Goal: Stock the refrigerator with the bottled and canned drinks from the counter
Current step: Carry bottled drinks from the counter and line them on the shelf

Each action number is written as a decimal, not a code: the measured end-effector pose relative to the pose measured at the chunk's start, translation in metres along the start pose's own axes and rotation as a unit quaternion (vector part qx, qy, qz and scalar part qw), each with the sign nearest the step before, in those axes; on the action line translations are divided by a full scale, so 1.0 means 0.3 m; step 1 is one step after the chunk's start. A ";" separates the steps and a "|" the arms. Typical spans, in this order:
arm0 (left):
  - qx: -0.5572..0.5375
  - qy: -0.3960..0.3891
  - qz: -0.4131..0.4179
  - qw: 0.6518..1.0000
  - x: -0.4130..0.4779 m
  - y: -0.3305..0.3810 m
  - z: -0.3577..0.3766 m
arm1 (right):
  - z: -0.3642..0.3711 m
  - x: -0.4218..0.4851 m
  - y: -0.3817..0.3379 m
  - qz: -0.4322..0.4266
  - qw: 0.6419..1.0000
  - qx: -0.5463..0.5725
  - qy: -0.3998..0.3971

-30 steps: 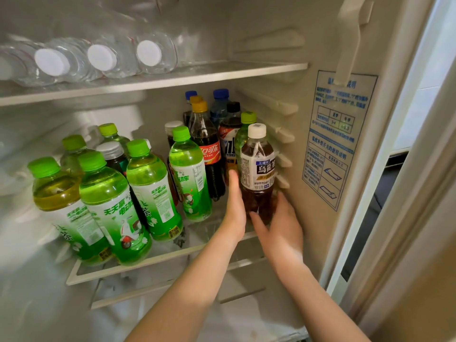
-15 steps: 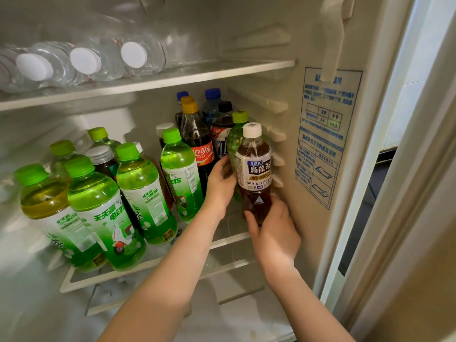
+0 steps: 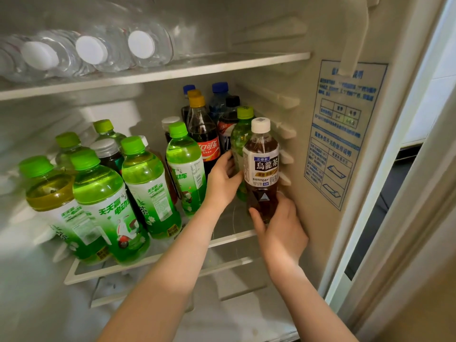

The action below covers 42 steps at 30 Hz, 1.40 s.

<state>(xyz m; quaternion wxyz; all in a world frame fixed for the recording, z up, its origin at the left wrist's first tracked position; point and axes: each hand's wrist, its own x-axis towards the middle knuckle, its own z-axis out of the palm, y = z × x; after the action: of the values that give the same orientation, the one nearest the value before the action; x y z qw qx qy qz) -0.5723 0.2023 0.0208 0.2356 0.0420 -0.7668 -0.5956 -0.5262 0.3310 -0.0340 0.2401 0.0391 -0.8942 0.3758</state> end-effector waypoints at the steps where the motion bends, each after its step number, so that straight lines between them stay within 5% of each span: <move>1: -0.004 -0.002 -0.006 1.000 -0.004 0.008 -0.002 | 0.000 0.000 0.001 -0.001 1.000 0.001 -0.003; 8: 0.007 -0.011 -0.030 0.999 -0.137 0.071 -0.074 | -0.039 -0.023 0.015 -0.020 0.998 0.044 -0.044; 13: 0.029 0.013 0.051 0.998 -0.298 0.126 -0.195 | -0.076 -0.075 -0.026 -0.115 0.974 0.163 0.109; 16: 0.076 0.082 0.114 0.987 -0.368 0.155 -0.278 | -0.084 -0.062 -0.098 -0.190 0.949 0.223 0.112; 20: 0.156 0.214 0.214 0.940 -0.424 0.192 -0.397 | -0.081 -0.023 -0.209 -0.248 0.934 0.254 0.050; 23: 0.272 0.295 0.287 0.870 -0.427 0.214 -0.480 | -0.084 0.007 -0.292 -0.262 0.932 0.250 0.020; 25: 0.327 0.334 0.291 0.835 -0.412 0.219 -0.518 | -0.084 0.034 -0.343 -0.271 0.933 0.236 -0.004; 27: 0.334 0.354 0.256 0.835 -0.398 0.217 -0.534 | -0.081 0.070 -0.386 -0.274 0.937 0.213 -0.023; 36: 0.326 0.354 0.221 0.848 -0.365 0.164 -0.535 | -0.016 0.171 -0.485 -0.269 0.948 0.161 -0.049; 42: 0.410 0.293 0.272 0.820 -0.314 0.226 -0.603 | 0.023 0.195 -0.537 -0.288 0.943 0.153 -0.073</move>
<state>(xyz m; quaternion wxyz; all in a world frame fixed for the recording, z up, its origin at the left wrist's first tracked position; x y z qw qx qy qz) -0.3998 0.0926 0.0872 0.5627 0.0976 -0.8151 -0.0971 -0.5402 0.2176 0.0939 0.2628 0.3584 -0.7916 0.4194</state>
